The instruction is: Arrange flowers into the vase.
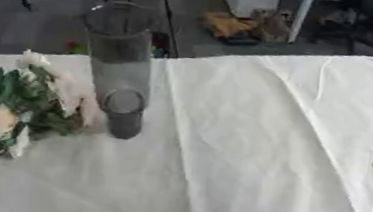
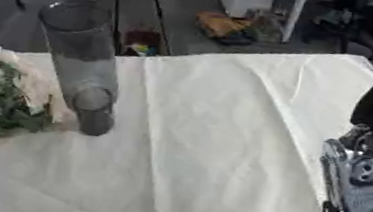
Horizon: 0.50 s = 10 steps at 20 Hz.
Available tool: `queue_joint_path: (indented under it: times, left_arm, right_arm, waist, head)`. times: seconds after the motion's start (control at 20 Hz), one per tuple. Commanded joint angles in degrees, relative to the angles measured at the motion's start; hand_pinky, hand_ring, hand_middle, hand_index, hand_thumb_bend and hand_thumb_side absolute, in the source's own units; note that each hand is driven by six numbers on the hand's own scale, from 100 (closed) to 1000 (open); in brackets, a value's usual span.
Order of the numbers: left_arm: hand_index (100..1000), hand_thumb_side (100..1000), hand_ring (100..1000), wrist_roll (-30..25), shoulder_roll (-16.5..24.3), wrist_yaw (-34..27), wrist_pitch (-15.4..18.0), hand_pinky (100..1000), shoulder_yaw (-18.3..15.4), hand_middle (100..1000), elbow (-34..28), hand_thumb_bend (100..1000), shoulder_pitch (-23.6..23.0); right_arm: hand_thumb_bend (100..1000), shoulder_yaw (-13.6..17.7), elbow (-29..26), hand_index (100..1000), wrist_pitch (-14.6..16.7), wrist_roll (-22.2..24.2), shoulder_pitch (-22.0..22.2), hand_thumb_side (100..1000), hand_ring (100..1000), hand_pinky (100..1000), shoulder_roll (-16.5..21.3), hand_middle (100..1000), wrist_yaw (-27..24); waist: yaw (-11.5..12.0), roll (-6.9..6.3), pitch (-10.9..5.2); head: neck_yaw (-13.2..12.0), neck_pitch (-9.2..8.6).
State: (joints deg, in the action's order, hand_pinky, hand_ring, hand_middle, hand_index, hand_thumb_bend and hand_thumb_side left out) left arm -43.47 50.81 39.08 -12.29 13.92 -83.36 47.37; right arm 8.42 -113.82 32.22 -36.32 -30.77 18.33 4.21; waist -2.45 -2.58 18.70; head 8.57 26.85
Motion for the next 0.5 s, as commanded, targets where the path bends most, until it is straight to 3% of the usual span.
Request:
queue_joint_path:
  times: [0.05,0.5]
  left_arm:
    - [1000,874,1000,-1.35,0.51,0.97,0.25,1000,0.61,1000,-0.18,730,1.68]
    - [1000,855,1000,-4.91,-0.18,4.18,-0.02,1000,1.72,1000,-0.27,780,2.28]
  right_arm:
    - [100,-0.01,-0.77,861,0.54,-0.3,-0.94,855,813,699,0.55,784,-0.28]
    - [100,0.01,-0.77,860,0.34,-0.32,-0.93,838,808,700,0.43,782,-0.37]
  waist:
    - [-0.12,-0.11,-0.92]
    - [-0.4,-0.41,-0.93]
  head:
    - [-0.27,-0.24]
    - [-0.05,-0.37]
